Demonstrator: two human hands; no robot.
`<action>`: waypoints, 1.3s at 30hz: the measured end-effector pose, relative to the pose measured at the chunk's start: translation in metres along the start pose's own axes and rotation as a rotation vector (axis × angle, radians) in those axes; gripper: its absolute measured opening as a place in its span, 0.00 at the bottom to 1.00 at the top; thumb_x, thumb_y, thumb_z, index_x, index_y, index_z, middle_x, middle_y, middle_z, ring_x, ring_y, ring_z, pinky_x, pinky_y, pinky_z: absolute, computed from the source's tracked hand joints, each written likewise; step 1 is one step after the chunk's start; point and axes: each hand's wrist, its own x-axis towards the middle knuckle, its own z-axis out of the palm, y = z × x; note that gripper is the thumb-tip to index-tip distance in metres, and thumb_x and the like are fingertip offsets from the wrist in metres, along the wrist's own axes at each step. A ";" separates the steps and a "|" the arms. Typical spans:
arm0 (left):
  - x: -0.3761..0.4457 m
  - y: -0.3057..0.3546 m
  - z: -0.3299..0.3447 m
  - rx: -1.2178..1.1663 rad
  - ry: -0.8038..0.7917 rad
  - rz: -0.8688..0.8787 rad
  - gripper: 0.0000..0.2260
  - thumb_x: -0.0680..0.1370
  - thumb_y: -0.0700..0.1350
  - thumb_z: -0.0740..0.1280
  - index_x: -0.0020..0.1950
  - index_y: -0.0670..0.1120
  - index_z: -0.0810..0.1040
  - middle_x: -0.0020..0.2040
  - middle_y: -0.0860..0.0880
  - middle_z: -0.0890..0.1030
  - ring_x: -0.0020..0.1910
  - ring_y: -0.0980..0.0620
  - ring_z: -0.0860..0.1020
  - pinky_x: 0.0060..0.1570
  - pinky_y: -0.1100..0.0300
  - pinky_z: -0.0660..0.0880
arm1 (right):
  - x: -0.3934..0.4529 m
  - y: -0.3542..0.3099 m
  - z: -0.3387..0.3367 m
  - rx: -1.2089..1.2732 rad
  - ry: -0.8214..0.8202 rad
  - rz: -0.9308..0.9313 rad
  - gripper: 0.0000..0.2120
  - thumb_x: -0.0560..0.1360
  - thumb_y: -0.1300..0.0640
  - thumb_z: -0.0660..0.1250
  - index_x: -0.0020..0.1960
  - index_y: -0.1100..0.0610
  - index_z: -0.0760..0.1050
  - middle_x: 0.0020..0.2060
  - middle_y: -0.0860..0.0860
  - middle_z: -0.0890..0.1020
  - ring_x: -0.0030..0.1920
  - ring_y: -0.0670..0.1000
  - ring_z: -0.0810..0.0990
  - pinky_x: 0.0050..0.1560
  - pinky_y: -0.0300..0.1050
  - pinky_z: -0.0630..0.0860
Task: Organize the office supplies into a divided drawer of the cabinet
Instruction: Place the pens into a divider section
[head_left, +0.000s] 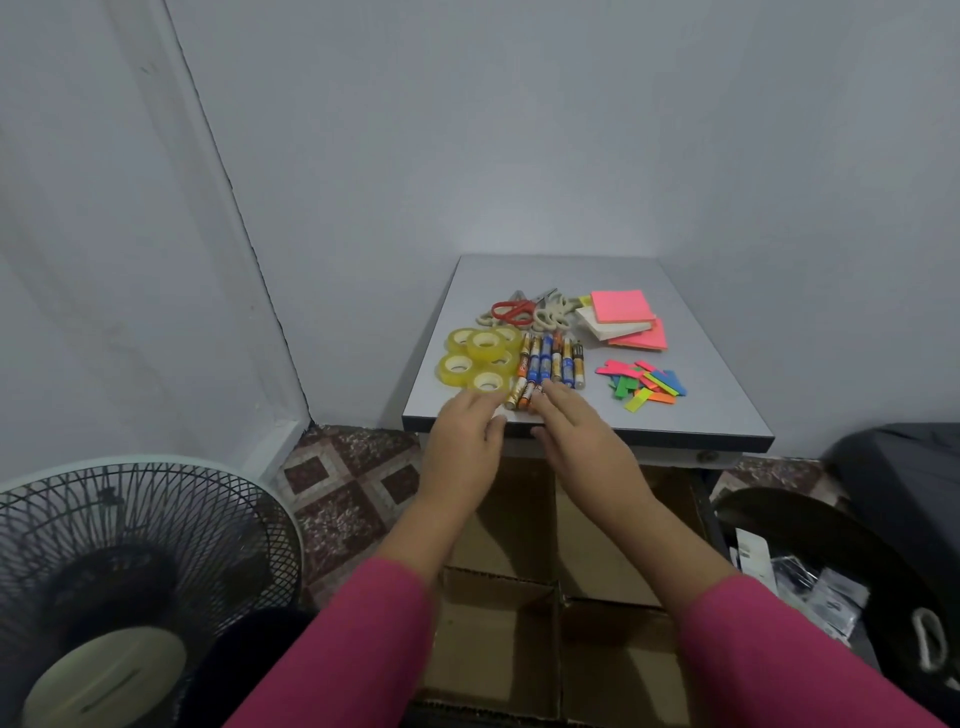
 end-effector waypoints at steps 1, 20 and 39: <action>0.003 0.000 0.003 0.037 0.000 0.025 0.14 0.79 0.40 0.64 0.64 0.42 0.77 0.54 0.46 0.78 0.54 0.50 0.74 0.53 0.57 0.73 | 0.007 -0.001 0.001 -0.020 -0.043 -0.028 0.23 0.77 0.59 0.67 0.71 0.60 0.69 0.70 0.58 0.70 0.71 0.56 0.68 0.68 0.46 0.59; 0.009 0.007 0.018 0.130 -0.012 0.035 0.09 0.79 0.41 0.63 0.57 0.42 0.79 0.52 0.45 0.75 0.50 0.49 0.72 0.48 0.57 0.73 | 0.012 0.014 0.019 -0.005 -0.047 -0.157 0.30 0.67 0.66 0.75 0.68 0.57 0.74 0.64 0.55 0.78 0.65 0.55 0.76 0.61 0.49 0.73; 0.014 0.013 0.016 0.020 -0.046 -0.200 0.09 0.79 0.42 0.62 0.56 0.44 0.79 0.50 0.48 0.76 0.48 0.54 0.72 0.45 0.63 0.69 | 0.011 0.009 0.020 -0.047 0.047 -0.154 0.32 0.61 0.66 0.79 0.64 0.57 0.77 0.58 0.56 0.81 0.57 0.56 0.81 0.51 0.51 0.80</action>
